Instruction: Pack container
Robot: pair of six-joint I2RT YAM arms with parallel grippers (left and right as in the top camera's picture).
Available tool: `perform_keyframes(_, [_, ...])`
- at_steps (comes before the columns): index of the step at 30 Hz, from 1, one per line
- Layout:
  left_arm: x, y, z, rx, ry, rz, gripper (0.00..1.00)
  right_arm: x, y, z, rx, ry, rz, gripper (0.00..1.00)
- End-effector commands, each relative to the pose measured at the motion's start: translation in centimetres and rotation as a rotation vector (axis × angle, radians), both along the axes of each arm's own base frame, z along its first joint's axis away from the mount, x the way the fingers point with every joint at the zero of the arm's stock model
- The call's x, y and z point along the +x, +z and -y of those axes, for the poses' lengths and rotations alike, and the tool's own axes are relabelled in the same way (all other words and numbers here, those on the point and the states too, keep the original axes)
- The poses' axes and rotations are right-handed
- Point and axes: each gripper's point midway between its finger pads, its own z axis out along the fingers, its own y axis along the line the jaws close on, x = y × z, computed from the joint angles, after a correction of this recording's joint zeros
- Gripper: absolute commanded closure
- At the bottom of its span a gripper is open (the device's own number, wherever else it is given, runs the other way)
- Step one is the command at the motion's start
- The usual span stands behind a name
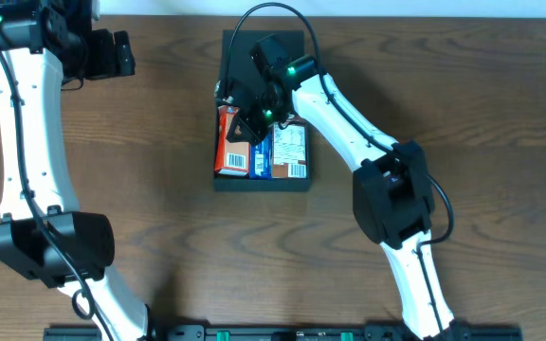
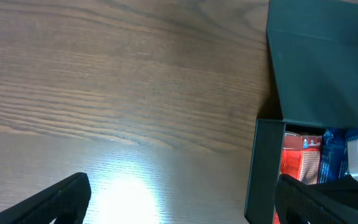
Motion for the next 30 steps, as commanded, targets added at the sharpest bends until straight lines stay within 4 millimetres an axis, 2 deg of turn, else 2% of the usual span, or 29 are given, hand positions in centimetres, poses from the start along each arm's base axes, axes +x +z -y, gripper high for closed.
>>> perform_keyframes(1, [0.1,-0.5,0.0,-0.008,-0.001,-0.011,0.05,1.0,1.1,0.4,0.007,-0.035,-0.002,0.99])
perform_keyframes(4, [0.1,-0.5,0.0,-0.008,-0.001,-0.011,0.05,2.7,6.2,1.4,0.064,-0.067,0.079,0.99])
perform_keyframes(6, [0.1,-0.5,0.0,-0.008,-0.001,-0.011,0.05,4.0,9.7,3.0,0.088,-0.103,0.153,0.99])
perform_keyframes(8, [0.1,-0.5,0.0,-0.008,-0.001,-0.011,0.05,5.5,12.7,5.8,0.063,-0.175,0.239,0.99])
perform_keyframes(9, [0.1,-0.5,0.0,-0.009,-0.001,-0.011,0.05,6.5,13.6,8.5,0.001,-0.240,0.284,0.98])
perform_keyframes(10, [0.2,-0.4,0.0,-0.008,-0.001,-0.009,0.05,7.3,13.7,11.9,-0.094,-0.318,0.301,0.99])
perform_keyframes(12, [0.3,-0.4,0.0,-0.008,-0.001,-0.004,0.05,7.6,12.4,18.6,-0.286,-0.518,0.218,0.99])
perform_keyframes(14, [0.4,-0.3,0.0,-0.007,-0.001,0.000,0.05,6.9,11.1,22.6,-0.398,-0.608,0.141,0.98])
perform_keyframes(18, [0.7,-0.2,-0.1,-0.005,-0.001,0.015,0.05,4.6,9.5,28.9,-0.600,-0.653,0.052,0.98])
perform_keyframes(21, [0.9,-0.1,-0.1,-0.003,-0.001,0.024,0.05,4.0,9.3,31.7,-0.683,-0.723,0.020,0.99])
perform_keyframes(25, [1.1,0.0,-0.2,-0.001,-0.001,0.034,0.05,3.8,9.3,32.7,-0.692,-0.736,0.006,0.99])
perform_keyframes(28, [1.2,0.1,-0.2,-0.001,-0.001,0.037,0.05,2.5,9.2,34.0,-0.779,-0.699,-0.009,0.98])
perform_keyframes(30, [1.2,0.1,-0.2,0.000,-0.001,0.038,0.05,1.9,9.5,33.8,-0.764,-0.707,-0.033,0.99])
